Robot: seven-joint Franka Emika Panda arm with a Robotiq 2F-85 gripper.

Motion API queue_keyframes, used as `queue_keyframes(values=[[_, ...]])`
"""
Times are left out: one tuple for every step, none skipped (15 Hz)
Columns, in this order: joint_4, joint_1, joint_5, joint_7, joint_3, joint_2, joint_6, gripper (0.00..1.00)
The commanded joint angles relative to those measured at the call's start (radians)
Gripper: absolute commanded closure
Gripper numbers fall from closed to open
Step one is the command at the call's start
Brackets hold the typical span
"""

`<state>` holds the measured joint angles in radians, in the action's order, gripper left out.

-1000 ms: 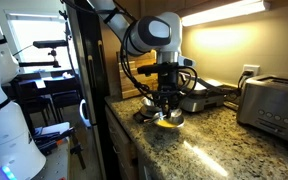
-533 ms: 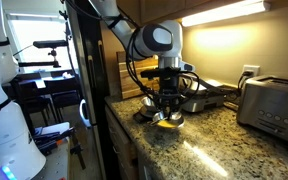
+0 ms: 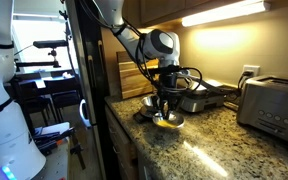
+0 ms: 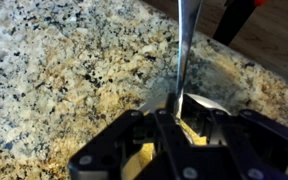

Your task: Take the spoon and use it to scoop the contents from the right silver bowl and into the left silver bowl then put the spoon next to the right silver bowl

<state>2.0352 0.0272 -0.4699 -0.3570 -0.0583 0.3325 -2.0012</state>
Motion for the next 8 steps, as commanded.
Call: queue_keyframes(values=[[-0.052,-0.033,-0.064,0.007,0.016,0.013,0.131,0.97],[-0.068,-0.038,-0.075,0.003,0.02,0.02,0.167,0.97],[-0.08,-0.041,-0.082,-0.003,0.024,0.028,0.199,0.97],[-0.09,-0.041,-0.091,-0.004,0.026,0.034,0.225,0.97],[-0.097,-0.039,-0.096,-0.007,0.029,0.04,0.245,0.97],[-0.102,-0.035,-0.094,-0.01,0.031,0.044,0.259,0.97],[-0.106,-0.032,-0.094,-0.011,0.031,0.048,0.27,0.97],[-0.11,-0.028,-0.09,-0.014,0.031,0.055,0.28,0.97]])
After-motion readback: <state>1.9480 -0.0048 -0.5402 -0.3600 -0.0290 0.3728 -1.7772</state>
